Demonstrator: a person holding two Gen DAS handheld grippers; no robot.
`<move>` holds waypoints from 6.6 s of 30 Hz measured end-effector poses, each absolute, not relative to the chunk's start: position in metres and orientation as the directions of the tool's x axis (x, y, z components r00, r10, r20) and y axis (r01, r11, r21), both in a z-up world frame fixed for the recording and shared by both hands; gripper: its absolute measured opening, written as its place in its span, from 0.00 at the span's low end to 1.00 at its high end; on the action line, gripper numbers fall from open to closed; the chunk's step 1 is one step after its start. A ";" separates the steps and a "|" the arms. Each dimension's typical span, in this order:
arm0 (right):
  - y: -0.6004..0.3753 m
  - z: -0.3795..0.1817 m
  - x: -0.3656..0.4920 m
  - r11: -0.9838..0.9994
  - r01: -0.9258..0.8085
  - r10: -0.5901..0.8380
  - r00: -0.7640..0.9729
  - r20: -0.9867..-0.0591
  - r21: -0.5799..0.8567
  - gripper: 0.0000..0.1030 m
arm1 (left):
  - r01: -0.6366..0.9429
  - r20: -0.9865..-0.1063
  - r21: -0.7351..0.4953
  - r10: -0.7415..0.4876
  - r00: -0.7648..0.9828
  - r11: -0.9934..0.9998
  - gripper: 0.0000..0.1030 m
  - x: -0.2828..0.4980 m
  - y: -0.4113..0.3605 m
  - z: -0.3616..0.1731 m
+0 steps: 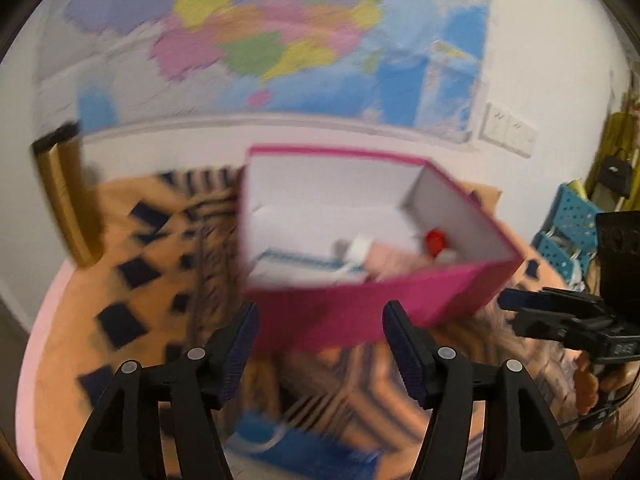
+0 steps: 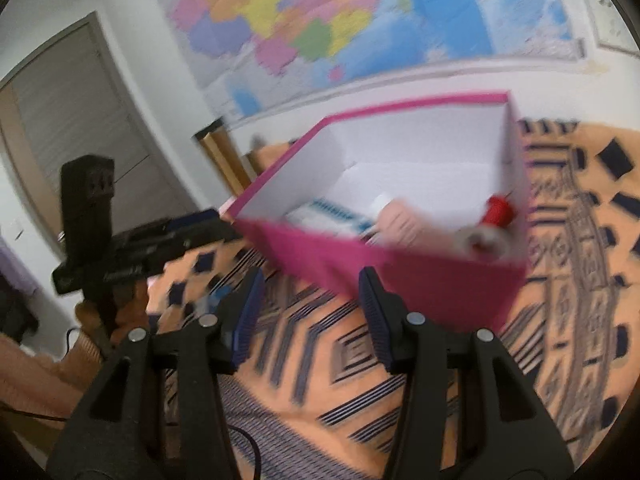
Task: Organize rigid objects
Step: 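Move the right gripper down to the blue-and-white capsule box, then close the right gripper on the capsule box, then lift the capsule box and carry it over the magenta box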
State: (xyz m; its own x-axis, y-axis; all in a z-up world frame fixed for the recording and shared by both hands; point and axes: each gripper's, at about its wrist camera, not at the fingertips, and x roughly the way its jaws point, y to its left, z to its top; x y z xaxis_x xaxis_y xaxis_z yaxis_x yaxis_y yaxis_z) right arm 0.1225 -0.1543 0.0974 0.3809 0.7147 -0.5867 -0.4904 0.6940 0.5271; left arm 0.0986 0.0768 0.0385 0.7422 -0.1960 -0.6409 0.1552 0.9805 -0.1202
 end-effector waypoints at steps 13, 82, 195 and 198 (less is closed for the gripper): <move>-0.060 0.033 0.081 0.499 -0.521 0.807 -0.011 -0.590 0.693 0.50 | 0.072 -0.767 -0.204 -0.206 0.607 0.976 0.63 0.074 0.124 -0.022; -0.149 0.031 0.112 0.734 -0.321 0.679 0.307 -0.667 0.599 0.42 | 0.291 -0.751 -0.291 -0.406 0.520 0.911 0.40 0.086 0.021 -0.022; -0.173 0.109 0.140 0.758 -0.448 0.652 0.505 -0.565 0.474 0.43 | 0.356 -0.601 -0.203 -0.403 0.690 0.912 0.41 0.114 0.011 0.060; -0.174 0.110 0.142 0.758 -0.448 0.652 0.508 -0.563 0.474 0.43 | 0.358 -0.599 -0.200 -0.403 0.692 0.912 0.41 0.115 0.011 0.061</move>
State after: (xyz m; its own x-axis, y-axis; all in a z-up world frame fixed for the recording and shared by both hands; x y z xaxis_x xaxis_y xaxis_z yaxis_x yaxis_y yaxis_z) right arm 0.1417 -0.1740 0.1099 0.5077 0.6522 -0.5629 -0.4477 0.7580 0.4744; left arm 0.1151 0.0107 0.0612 0.6919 -0.4034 -0.5988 0.3584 0.9119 -0.2002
